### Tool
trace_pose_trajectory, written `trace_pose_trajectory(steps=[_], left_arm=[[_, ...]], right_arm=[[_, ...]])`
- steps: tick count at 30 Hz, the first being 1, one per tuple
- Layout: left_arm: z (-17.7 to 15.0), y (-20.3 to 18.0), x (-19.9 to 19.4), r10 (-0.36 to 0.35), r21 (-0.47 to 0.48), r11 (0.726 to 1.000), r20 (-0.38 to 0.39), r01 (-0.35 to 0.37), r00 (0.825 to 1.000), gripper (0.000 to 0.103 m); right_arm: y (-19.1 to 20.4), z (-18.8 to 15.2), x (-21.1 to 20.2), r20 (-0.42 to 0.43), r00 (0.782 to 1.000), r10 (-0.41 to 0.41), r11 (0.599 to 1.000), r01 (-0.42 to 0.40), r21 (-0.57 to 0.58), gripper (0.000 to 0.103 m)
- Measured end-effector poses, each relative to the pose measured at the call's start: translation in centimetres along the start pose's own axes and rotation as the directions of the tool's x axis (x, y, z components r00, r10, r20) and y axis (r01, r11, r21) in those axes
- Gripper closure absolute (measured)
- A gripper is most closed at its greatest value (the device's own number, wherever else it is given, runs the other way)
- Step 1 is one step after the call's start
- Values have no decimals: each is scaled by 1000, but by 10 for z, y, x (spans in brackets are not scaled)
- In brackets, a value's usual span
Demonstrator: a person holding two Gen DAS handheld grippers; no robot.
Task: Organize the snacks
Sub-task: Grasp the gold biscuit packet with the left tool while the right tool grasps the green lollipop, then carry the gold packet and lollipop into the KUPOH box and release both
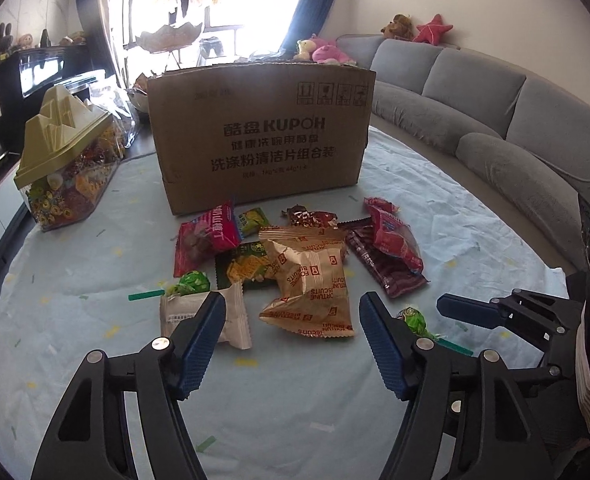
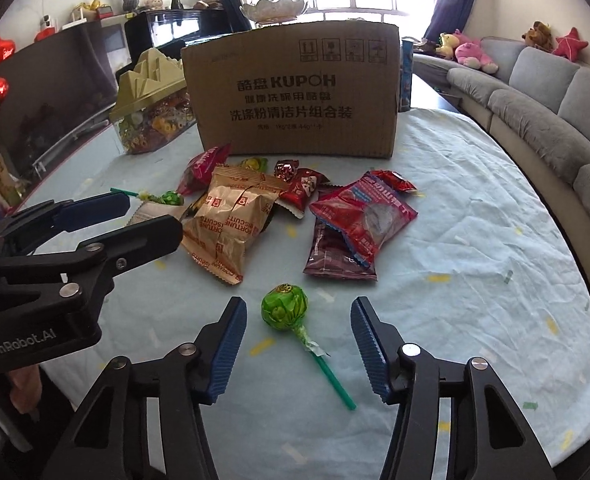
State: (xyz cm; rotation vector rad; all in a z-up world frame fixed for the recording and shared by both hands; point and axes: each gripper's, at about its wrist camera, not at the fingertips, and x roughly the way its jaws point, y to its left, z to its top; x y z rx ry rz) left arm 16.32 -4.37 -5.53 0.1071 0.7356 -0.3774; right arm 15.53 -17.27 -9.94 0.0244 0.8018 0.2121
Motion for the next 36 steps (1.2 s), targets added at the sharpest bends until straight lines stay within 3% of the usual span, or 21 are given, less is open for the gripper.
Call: trace_pose_trajectory(steps=[12,21,28,36], left_arm=[[15,-11,38,-12,9,1000,-63,12,998,41],[17,-16,60,-5,5,1000,-123,5,992,52],[18,-15,65,-18,-11,1000,-125,16,992,61],[19,-17,56,-26,-23,999,-110,23,994,61]], right_arm=[[-6,4,13,-32,998,45,999,-44,17,75],[-20,11,12,-10,999,46,997,-45,69,75],[-29,17,13,1,999,38,995,-38,94,75],[-31,21,8,15,999,40,994,-41,97,75]])
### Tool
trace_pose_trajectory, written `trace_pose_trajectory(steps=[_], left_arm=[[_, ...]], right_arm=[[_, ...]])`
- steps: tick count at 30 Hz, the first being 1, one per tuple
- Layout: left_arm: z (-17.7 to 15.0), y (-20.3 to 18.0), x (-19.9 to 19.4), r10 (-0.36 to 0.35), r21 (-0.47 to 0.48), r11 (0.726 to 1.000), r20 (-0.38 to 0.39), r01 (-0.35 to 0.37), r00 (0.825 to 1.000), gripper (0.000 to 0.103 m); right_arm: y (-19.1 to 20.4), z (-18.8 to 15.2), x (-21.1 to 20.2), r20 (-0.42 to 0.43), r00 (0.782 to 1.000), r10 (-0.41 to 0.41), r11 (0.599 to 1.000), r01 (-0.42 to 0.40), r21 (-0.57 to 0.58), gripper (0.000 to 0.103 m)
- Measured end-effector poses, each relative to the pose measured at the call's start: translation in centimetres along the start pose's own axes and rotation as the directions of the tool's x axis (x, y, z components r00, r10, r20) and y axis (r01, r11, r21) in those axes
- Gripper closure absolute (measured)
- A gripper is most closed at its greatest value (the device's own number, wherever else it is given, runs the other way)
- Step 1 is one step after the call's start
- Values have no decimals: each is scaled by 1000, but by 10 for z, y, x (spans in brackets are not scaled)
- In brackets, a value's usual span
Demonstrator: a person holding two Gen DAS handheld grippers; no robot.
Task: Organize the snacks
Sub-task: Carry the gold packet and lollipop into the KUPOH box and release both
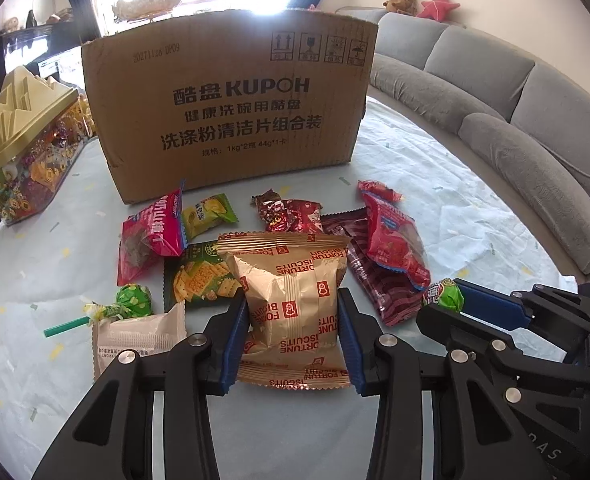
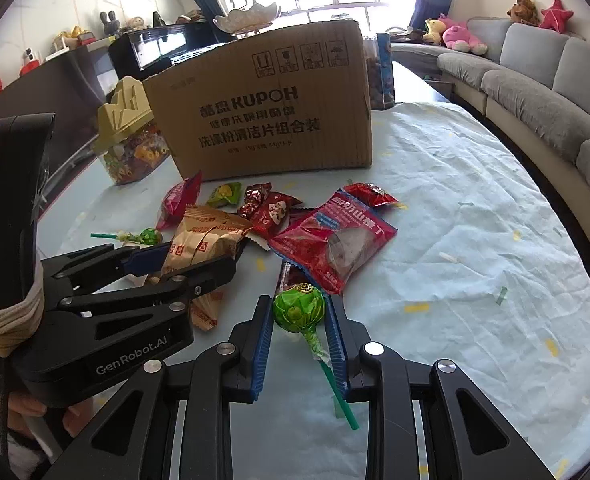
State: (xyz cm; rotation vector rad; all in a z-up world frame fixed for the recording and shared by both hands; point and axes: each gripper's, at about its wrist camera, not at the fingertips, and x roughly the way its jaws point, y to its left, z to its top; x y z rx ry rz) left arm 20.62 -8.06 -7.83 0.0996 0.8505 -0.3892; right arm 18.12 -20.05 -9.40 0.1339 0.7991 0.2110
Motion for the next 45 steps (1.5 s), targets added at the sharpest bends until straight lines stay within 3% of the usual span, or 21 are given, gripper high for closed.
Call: trace_pose_trajectory(steps=[10,18,31,39,45], left_arm=[[12,9,-36,2,-45,999,72,2,997,61],[40,25,-65,16,-78,997,146,-4,989,61],[111,55,-99,47,-61,998,256,-32,966,61],[164,74,-101,64,-60,997,258,-50,964,61],[193,84,-91,92,-68,995,246,-78,965,61]], right_arm=[[3,15,-21,67,998,-8,1000,9,-19,75],[10,45,-30,122,992,12,1000,-9,-23,75],[30,121,-45,258,965,46,998,-33,-58,75],[42,177,-50,326,944,49,995,-19,-93,75],[47,212,-40,313,949,44,994,-10,-109,75]])
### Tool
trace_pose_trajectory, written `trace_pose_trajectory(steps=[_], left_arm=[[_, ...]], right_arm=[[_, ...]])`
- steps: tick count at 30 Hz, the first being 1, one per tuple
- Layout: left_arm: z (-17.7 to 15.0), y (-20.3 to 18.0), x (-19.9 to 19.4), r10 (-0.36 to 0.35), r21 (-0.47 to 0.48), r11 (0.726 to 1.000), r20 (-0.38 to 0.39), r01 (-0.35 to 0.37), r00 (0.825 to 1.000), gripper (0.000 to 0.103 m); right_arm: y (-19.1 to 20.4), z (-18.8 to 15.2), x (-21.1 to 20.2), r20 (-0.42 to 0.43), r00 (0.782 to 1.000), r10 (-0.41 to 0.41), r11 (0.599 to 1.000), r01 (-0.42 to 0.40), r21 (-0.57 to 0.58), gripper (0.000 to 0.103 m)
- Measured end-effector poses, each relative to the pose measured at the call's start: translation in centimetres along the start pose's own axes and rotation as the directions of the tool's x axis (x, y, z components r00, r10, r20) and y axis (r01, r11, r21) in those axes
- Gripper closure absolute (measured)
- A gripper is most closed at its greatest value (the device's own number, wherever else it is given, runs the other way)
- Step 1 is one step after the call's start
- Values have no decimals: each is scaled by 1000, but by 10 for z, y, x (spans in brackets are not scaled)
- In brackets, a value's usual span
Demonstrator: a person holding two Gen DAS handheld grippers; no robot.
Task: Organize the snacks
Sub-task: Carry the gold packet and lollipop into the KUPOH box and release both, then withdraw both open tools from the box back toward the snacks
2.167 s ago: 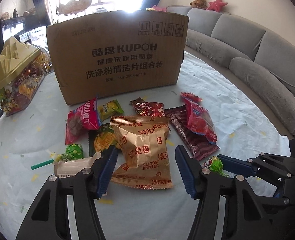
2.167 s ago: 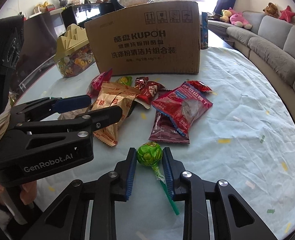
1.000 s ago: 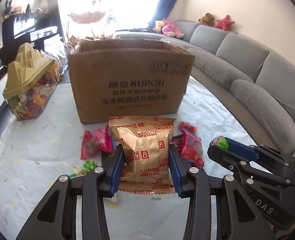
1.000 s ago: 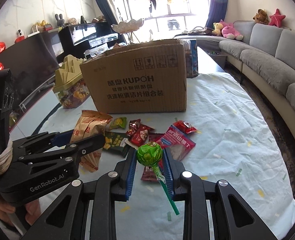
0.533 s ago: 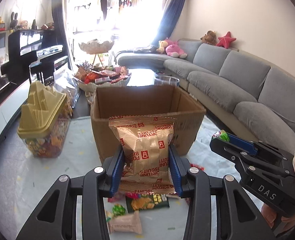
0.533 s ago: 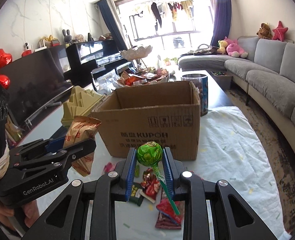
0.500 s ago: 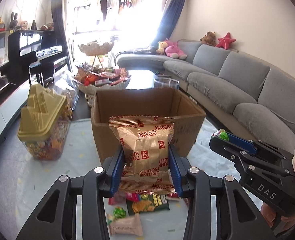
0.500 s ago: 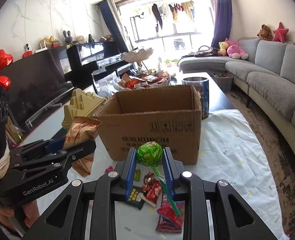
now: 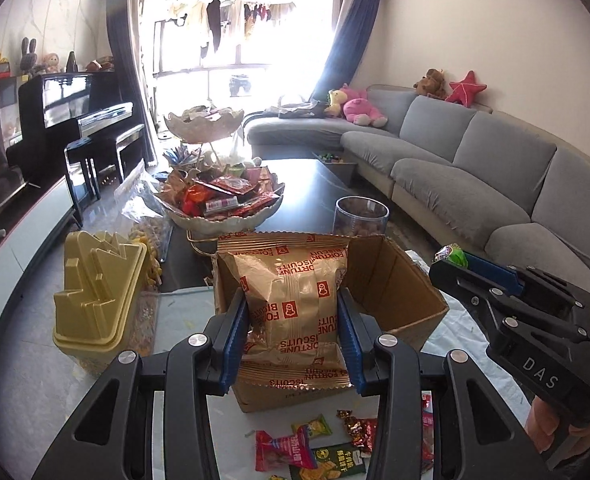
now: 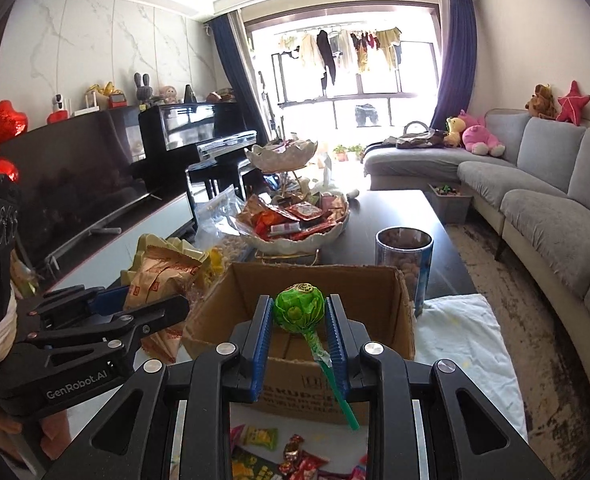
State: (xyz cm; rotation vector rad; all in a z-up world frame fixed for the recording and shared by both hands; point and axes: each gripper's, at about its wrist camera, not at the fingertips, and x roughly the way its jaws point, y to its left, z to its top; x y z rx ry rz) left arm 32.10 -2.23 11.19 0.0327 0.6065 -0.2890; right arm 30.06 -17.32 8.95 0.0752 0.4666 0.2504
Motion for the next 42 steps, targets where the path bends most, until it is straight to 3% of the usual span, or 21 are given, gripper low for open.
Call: trace_pose_trajectory(steps=[13,15,16,17,18,19,22,27,31,42], left_arm=[[18,9,55,40,21,999,-50,-39,998,61],[20,8,60,55,26,998,-53,-54,997,56],[20,9,61,57,23,998,-53,-56,997,46],[19,10,61,59,17,998,-50,-58,997,37],[18,11,60,66,14,998,-47,-65,997,36],[16,10,57,81,16,997,-43,-80,996,36],[9,7,46,130,27,991,-26,-130,991,30],[-7,4,22,157,40,987,-5,-157,988,26],[-20,2,-5,166,43,985,22,-167,986,21],[-55,7,-55,154,55,986,38,-156,987,20]], right_arm=[[-11,14,56,-86,996,-34,999,32,-24,75],[-11,17,62,-86,995,-43,999,41,-23,75],[-12,18,64,-85,995,-49,999,47,-22,73],[-14,19,66,-92,994,-52,999,50,-17,69],[-15,19,67,-98,994,-50,999,49,-8,57],[-16,19,67,-100,994,-51,999,52,1,53],[-18,15,62,-90,993,-78,997,77,-9,53],[-17,4,44,-89,992,-90,996,90,0,44],[-6,-7,26,-92,991,-95,995,93,-26,38],[28,-33,-12,-97,995,-32,997,25,-76,34]])
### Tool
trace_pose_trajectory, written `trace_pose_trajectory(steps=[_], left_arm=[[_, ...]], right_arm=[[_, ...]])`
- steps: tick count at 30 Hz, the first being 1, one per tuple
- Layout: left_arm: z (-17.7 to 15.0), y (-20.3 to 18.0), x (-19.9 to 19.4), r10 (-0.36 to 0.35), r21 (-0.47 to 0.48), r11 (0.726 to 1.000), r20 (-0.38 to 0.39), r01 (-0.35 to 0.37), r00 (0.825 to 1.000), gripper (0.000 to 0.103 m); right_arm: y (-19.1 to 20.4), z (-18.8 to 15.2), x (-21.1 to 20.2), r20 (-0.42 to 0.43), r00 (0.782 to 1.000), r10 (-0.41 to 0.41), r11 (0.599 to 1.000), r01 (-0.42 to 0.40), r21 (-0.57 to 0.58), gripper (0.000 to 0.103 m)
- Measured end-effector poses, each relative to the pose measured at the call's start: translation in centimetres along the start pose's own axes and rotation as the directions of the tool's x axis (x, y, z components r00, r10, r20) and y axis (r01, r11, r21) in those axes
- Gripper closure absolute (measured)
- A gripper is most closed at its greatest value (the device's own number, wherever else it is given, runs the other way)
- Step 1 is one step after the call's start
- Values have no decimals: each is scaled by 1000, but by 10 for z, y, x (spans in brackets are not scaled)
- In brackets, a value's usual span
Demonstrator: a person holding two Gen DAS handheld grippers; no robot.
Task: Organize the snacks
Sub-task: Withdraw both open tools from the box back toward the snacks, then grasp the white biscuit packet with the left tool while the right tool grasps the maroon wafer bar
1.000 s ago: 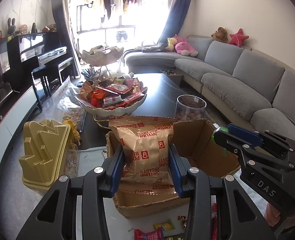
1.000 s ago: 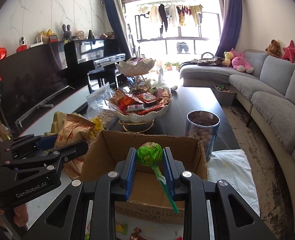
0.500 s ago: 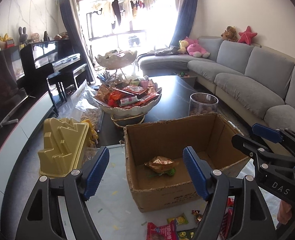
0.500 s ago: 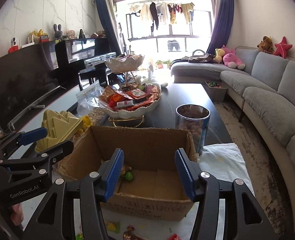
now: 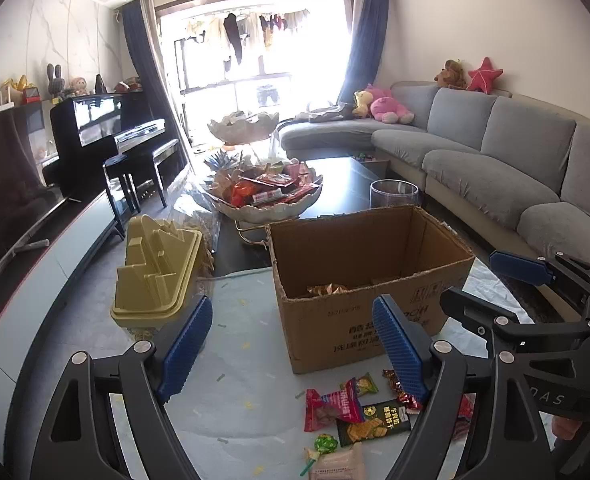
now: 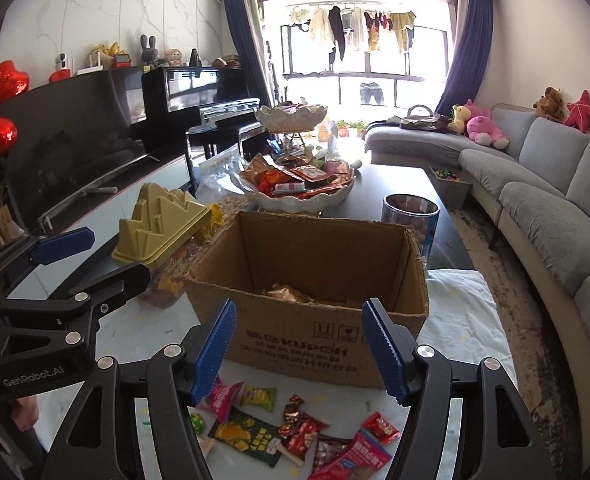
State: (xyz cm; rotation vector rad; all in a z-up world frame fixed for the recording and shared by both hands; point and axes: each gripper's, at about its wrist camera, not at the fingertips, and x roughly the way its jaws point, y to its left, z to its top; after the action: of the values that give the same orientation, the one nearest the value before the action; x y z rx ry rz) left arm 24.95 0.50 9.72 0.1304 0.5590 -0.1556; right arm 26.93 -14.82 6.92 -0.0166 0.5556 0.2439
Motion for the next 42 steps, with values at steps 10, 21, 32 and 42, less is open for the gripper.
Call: trace_pose_trajectory(steps=[10,21,32,42], left_arm=[[-43,8,-16,-12,-26,1000,-47,11,999,20],[-97,12,-8,-33,-147,989,-147,12,989,20],[-149,-2,12,-106,-230,972,-263,45,959,20],[-165,-21,40,-106,-201,979,-330,40,938,20]], right_arm=[[23,-36,-10,-23,1000,16,1000,-16,-19,32],[21,-79,-4,-115,991,-63,998,62,-8,32],[6,-121,-14,-161,980,-116,991,126,51,25],[-16,-156,3,-276,952,-134,979,170,109,25]])
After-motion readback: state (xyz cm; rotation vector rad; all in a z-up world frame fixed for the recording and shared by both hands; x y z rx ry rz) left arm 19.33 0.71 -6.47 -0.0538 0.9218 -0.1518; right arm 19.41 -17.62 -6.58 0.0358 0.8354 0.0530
